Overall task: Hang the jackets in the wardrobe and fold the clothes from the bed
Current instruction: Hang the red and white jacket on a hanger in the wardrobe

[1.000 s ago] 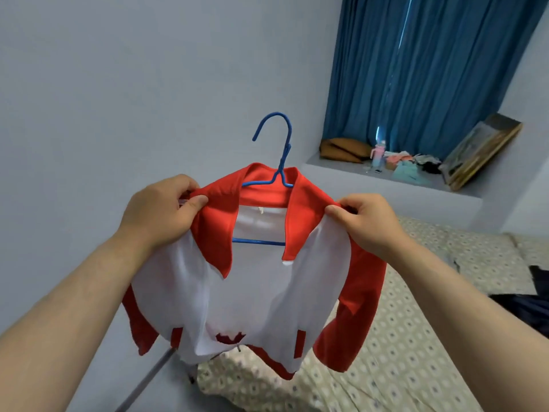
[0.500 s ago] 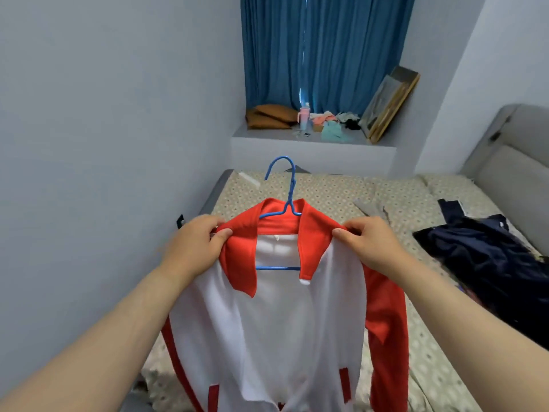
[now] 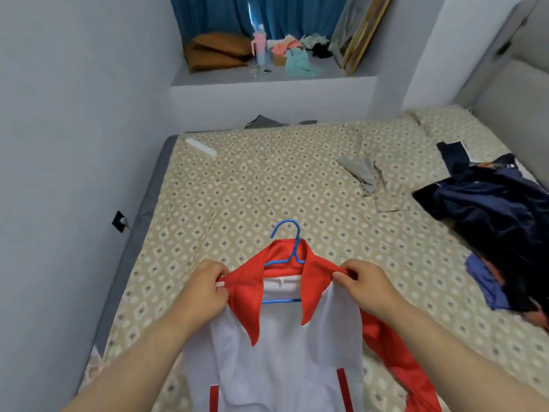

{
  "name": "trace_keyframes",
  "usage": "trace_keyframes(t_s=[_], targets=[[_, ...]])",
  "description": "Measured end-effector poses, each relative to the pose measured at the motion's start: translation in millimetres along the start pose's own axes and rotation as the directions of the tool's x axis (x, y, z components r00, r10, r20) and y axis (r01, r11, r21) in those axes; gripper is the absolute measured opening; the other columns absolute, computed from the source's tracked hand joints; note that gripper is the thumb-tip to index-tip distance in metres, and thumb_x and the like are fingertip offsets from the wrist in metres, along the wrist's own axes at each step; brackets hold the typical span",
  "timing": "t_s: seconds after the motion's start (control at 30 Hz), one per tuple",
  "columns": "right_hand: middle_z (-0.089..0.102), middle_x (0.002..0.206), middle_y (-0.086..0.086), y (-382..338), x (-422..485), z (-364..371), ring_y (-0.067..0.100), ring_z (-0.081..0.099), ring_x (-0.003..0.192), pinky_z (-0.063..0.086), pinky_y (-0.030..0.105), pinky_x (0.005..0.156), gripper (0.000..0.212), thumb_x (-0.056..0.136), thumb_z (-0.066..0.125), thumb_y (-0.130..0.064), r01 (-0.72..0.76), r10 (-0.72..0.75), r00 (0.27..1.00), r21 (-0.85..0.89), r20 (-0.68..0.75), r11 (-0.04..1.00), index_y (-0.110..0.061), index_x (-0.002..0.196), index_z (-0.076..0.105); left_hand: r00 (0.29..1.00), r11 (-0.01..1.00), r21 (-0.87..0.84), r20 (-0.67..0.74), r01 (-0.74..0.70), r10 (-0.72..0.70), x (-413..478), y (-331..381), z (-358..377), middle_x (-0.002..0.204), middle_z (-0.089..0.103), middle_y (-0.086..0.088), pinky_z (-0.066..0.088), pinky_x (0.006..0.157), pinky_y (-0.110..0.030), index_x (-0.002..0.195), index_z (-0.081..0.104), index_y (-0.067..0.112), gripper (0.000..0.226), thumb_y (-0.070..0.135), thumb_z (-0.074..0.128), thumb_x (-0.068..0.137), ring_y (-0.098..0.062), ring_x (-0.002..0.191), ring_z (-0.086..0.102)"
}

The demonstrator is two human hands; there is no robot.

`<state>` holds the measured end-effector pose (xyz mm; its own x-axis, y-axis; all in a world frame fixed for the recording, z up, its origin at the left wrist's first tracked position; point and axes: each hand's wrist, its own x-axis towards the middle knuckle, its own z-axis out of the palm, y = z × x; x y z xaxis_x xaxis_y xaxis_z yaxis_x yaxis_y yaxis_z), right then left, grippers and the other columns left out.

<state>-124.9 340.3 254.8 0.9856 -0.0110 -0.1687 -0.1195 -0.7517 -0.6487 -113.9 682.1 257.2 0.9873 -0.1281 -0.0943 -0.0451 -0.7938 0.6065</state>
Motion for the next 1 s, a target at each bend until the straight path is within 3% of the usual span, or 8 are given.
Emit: trace_keyframes(t_s=[0.07, 0.17, 0.27, 0.57, 0.67, 0.77, 0.87, 1.0], targets=[[0.058, 0.066, -0.009, 24, 24, 18, 0.005, 0.054, 0.067, 0.038, 0.019, 0.061, 0.027, 0.095, 0.062, -0.028, -0.012, 0.011, 1.000, -0.030, -0.016, 0.999, -0.027, 0.068, 0.056, 0.999, 0.999, 0.048, 0.039, -0.012, 0.010, 33, -25, 28, 0.088, 0.052, -0.002, 0.035, 0.076, -0.010, 0.080, 0.067, 0.009, 0.023, 0.007, 0.046, 0.073, -0.014, 0.084, 0.049], [0.053, 0.067, -0.009, 66, 54, 54, 0.012, 0.051, 0.067, 0.034, 0.028, 0.060, 0.031, 0.098, 0.056, -0.028, -0.048, 0.042, 0.997, -0.096, -0.059, 0.994, -0.025, 0.069, 0.048, 0.999, 0.985, 0.167, -0.014, -0.043, 0.046, 79, -66, 72, 0.073, 0.054, 0.003, 0.041, 0.068, -0.031, 0.069, 0.065, 0.013, 0.040, 0.039, 0.040, 0.085, -0.017, 0.071, 0.050], [0.051, 0.065, -0.008, 103, 76, 92, 0.012, 0.049, 0.064, 0.033, 0.031, 0.058, 0.032, 0.099, 0.053, -0.026, -0.054, 0.044, 0.994, -0.101, -0.099, 0.993, -0.021, 0.069, 0.045, 0.996, 0.975, 0.222, -0.084, -0.019, 0.039, 113, -89, 108, 0.069, 0.059, 0.001, 0.047, 0.065, -0.039, 0.071, 0.065, 0.016, 0.048, 0.048, 0.032, 0.087, -0.022, 0.067, 0.056], [0.051, 0.063, 0.000, 192, 215, 209, 0.026, 0.049, 0.061, 0.037, 0.036, 0.060, 0.035, 0.100, 0.047, -0.029, -0.118, 0.061, 0.968, -0.230, -0.242, 0.966, -0.020, 0.067, 0.042, 0.974, 0.931, 0.362, -0.189, -0.052, 0.127, 241, -188, 244, 0.065, 0.037, 0.005, 0.031, 0.057, -0.032, 0.067, 0.043, 0.018, 0.032, 0.031, 0.053, 0.094, -0.023, 0.056, 0.044], [0.051, 0.063, 0.000, 218, 256, 244, 0.026, 0.050, 0.060, 0.041, 0.038, 0.059, 0.038, 0.096, 0.032, -0.043, -0.109, 0.022, 0.965, -0.322, -0.260, 0.940, -0.021, 0.067, 0.042, 0.970, 0.923, 0.379, -0.193, -0.066, 0.148, 282, -227, 285, 0.062, 0.040, 0.004, 0.033, 0.057, -0.032, 0.066, 0.037, 0.020, 0.041, 0.045, 0.057, 0.092, -0.022, 0.056, 0.041], [0.051, 0.060, -0.001, 238, 282, 266, 0.026, 0.049, 0.057, 0.040, 0.037, 0.056, 0.038, 0.096, 0.032, -0.040, -0.156, 0.005, 0.944, -0.432, -0.330, 0.888, -0.020, 0.068, 0.046, 0.975, 0.905, 0.419, -0.160, -0.074, 0.154, 314, -244, 313, 0.058, 0.047, -0.002, 0.033, 0.052, -0.032, 0.065, 0.033, 0.021, 0.046, 0.056, 0.039, 0.095, -0.026, 0.050, 0.047], [0.053, 0.061, 0.004, 255, 312, 264, 0.032, 0.050, 0.057, 0.035, 0.036, 0.055, 0.035, 0.098, 0.036, -0.037, -0.190, -0.022, 0.918, -0.489, -0.395, 0.851, -0.018, 0.070, 0.046, 0.974, 0.889, 0.442, -0.123, -0.116, 0.188, 355, -238, 323, 0.064, 0.055, -0.007, 0.034, 0.053, -0.034, 0.067, 0.041, 0.020, 0.045, 0.056, 0.037, 0.095, -0.032, 0.058, 0.055], [0.055, 0.069, 0.016, 274, 384, 239, 0.040, 0.052, 0.064, 0.034, 0.040, 0.059, 0.029, 0.099, 0.049, -0.024, -0.288, 0.032, 0.845, -0.402, -0.534, 0.869, -0.012, 0.073, 0.044, 0.950, 0.854, 0.501, -0.173, -0.142, 0.260, 466, -190, 322, 0.088, 0.063, -0.012, 0.039, 0.071, -0.042, 0.087, 0.060, 0.011, 0.044, 0.053, 0.049, 0.094, -0.037, 0.084, 0.059]])
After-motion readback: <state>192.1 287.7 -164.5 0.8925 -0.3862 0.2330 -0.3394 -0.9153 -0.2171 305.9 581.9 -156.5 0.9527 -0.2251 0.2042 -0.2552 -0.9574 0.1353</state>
